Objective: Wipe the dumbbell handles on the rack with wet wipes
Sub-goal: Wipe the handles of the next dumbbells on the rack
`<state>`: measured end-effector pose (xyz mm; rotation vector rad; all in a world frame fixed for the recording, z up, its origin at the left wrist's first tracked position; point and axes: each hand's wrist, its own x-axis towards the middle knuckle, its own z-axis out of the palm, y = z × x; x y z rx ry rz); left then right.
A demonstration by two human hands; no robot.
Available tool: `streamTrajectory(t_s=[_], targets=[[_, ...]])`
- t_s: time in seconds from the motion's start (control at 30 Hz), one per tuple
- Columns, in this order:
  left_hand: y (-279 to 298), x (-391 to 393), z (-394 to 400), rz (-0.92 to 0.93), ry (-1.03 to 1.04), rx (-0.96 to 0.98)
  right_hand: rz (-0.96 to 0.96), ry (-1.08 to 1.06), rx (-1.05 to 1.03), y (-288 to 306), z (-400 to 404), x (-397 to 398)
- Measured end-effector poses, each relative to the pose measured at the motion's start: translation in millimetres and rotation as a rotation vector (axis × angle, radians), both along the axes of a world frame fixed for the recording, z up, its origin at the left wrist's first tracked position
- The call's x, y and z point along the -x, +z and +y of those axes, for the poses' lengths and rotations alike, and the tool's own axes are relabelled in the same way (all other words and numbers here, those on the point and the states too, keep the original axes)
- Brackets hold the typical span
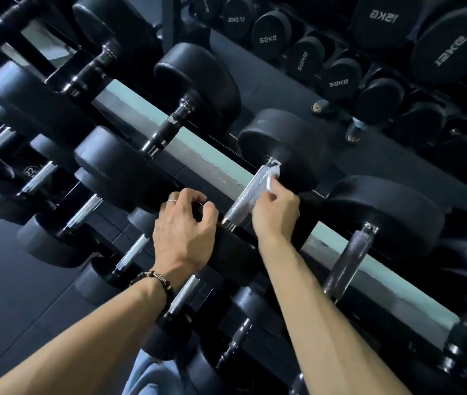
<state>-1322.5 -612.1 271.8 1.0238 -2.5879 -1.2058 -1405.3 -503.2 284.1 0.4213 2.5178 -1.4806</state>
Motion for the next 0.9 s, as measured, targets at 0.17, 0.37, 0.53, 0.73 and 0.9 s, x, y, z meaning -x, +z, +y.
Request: streamTrajectory(t_s=[0.17, 0.37, 0.53, 0.73, 0.9], targets=[[3, 0, 0, -0.008, 0.0, -0.016, -0.134, 0.285, -0.042, 4, 20, -10], [4, 2, 0, -0.022, -0.013, -0.005, -0.077, 0.196, -0.015, 14, 3, 0], [3, 0, 0, -0.019, 0.0, 0.002, -0.069, 0.37, -0.021, 12, 5, -20], [4, 2, 1, -0.017, -0.003, -0.009, -0.127, 0.436, -0.01, 6, 6, -16], [3, 0, 1, -0.012, 0.0, 0.002, -0.199, 0.578, 0.017, 2, 23, -16]])
